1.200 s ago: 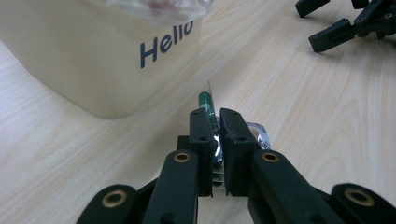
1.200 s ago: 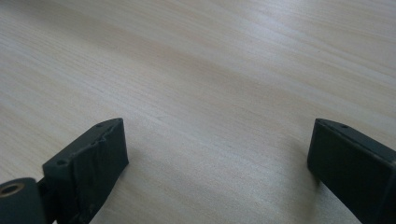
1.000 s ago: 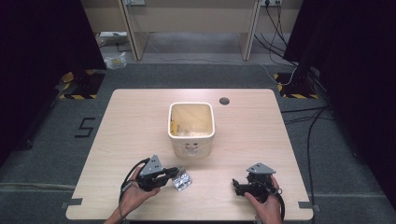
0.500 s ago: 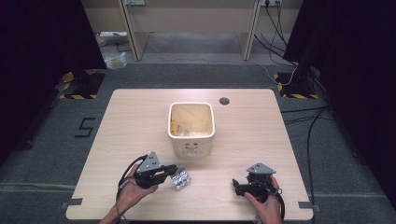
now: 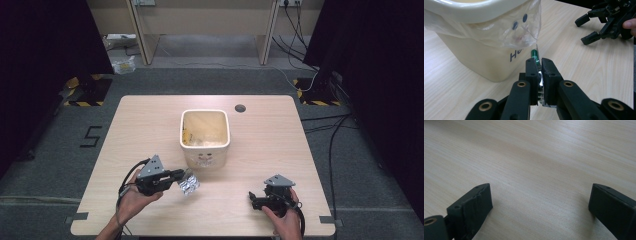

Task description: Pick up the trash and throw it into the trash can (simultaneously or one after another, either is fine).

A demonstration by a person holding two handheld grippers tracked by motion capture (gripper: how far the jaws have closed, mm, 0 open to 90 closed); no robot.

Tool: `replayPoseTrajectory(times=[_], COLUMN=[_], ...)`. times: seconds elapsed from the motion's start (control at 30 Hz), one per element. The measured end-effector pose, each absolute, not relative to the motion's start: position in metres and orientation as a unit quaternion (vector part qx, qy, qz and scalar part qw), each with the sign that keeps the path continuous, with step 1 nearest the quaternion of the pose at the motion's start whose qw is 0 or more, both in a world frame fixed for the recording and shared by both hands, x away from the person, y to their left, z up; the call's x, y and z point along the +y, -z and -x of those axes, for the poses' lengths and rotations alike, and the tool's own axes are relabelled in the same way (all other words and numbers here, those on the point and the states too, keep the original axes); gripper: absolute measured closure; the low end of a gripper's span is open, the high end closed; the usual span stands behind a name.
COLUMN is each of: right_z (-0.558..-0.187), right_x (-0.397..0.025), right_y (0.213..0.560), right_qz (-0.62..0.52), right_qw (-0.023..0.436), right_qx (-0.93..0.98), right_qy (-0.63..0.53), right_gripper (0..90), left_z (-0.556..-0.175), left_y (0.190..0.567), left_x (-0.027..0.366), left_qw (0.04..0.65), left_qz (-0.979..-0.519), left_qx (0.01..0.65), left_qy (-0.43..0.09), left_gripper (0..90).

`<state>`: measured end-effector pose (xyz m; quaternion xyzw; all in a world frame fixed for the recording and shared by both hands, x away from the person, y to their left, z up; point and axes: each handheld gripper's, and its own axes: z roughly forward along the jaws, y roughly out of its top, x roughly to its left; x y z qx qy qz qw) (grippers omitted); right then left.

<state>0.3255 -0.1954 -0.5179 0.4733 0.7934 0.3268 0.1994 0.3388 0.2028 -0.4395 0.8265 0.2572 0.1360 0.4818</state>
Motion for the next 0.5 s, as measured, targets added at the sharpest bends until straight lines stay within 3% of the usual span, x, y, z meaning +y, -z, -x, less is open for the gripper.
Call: replayPoseTrajectory(times=[0.5], right_z=[-0.326], right_x=[-0.195], right_y=[0.518], right_qz=[-0.473], right_qw=[0.199], right_qx=[0.793], right_qy=[-0.327], right_gripper=[5.2], left_z=[-0.342], left_y=[0.411], left_x=[0.214], left_qw=[0.496], left_qz=[-0.822], left_qx=[0.249], left_qy=[-0.131], left_gripper=[83.8])
